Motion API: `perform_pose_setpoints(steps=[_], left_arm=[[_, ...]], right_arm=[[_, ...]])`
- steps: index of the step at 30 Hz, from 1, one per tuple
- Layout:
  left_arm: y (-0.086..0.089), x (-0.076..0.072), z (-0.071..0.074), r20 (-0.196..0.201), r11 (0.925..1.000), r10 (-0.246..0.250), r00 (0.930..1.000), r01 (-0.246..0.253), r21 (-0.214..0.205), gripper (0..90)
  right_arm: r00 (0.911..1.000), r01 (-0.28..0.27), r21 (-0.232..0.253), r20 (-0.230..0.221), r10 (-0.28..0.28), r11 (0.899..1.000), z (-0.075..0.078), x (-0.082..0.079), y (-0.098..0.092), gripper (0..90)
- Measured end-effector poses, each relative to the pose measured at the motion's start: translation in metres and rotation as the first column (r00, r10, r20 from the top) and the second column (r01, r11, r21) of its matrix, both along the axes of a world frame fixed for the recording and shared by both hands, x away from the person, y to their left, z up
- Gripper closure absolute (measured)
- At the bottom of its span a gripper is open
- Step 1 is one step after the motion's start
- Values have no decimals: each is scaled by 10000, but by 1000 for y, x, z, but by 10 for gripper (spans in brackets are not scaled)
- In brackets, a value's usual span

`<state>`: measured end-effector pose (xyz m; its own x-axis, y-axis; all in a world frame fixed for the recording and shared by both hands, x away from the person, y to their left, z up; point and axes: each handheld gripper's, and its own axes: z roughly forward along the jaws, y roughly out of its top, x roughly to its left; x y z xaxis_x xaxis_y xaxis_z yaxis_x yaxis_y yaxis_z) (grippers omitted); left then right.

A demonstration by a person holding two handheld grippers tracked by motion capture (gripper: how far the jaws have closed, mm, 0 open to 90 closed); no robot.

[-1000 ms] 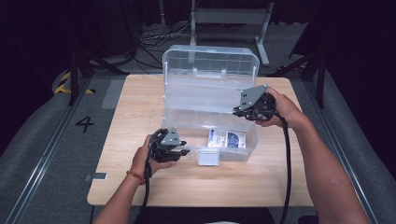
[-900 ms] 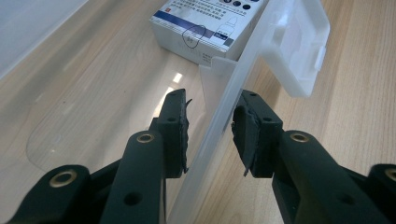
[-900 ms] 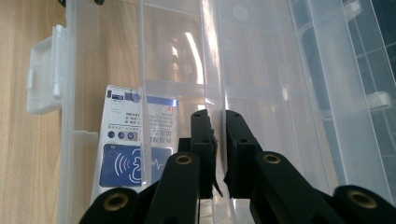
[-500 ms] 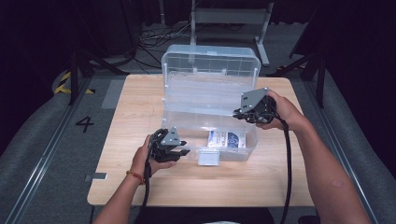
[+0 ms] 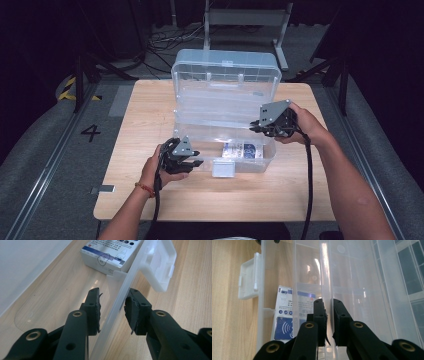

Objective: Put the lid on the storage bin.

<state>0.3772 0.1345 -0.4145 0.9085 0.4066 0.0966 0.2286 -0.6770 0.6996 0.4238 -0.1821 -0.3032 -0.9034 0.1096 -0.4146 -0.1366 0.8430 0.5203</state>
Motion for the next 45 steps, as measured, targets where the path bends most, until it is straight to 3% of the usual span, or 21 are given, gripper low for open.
perform_pose_setpoints(steps=[5, 9, 13, 15, 20, 22, 24, 27, 31, 33, 40, 42, 45], left_arm=[[-1, -1, 0, 90, 10000, 94, 9999, -94, 6, 635], [-4, -3, 0, 171, 9993, 279, 9995, -283, 239, 611], [-3, -3, 3, -122, 9988, 308, 9995, -303, 385, 597], [-3, -3, 6, -49, 9977, 517, 9987, -514, 437, 551], [1, -8, 17, 24, 9972, 708, 9975, -708, 243, 508], [5, -11, 21, 34, 9961, 883, 9961, -883, 12, 476], [11, -15, 24, -100, 9954, 756, 9971, -761, -583, 475], [21, -21, 30, 203, 9899, 1240, 9921, -1223, -724, 428], [35, -24, 39, 332, 9858, 1531, 9876, -1503, -745, 405], [43, -24, 44, 350, 9802, 1794, 9831, -1757, -914, 398], [62, -22, 60, 618, 9707, 2177, 9741, -2095, -1177, 391], [68, -20, 64, 625, 9650, 2366, 9696, -2270, -1313, 394], [79, -14, 74, 603, 9465, 2769, 9590, -2614, -1894, 410]], right_arm=[[10000, -72, 188, -52, 73, 9998, -3, -2, -2, 834], [9999, -96, 290, -37, 97, 9995, -5, -4, -3, 829], [9999, -143, 379, -53, 145, 9992, -6, -4, -5, 828], [9999, -148, 398, -53, 150, 9991, -6, -3, -6, 829], [9999, -155, 527, -8, 155, 9985, -7, -4, -7, 827], [9999, -120, 669, 3, 120, 9977, -8, -4, -8, 824], [10000, -91, 697, -8, 92, 9975, -8, -5, -8, 824], [9999, -109, 768, -32, 111, 9970, -9, -5, -9, 825], [9999, -105, 848, -64, 111, 9963, -10, -5, -9, 823], [10000, -79, 867, -50, 84, 9962, -10, -5, -10, 823], [10000, -36, 993, -73, 44, 9951, -11, -6, -11, 820], [10000, 4, 998, -59, 2, 9950, -12, -7, -11, 820], [10000, 9, 1018, -40, -5, 9948, -12, -7, -11, 819]])
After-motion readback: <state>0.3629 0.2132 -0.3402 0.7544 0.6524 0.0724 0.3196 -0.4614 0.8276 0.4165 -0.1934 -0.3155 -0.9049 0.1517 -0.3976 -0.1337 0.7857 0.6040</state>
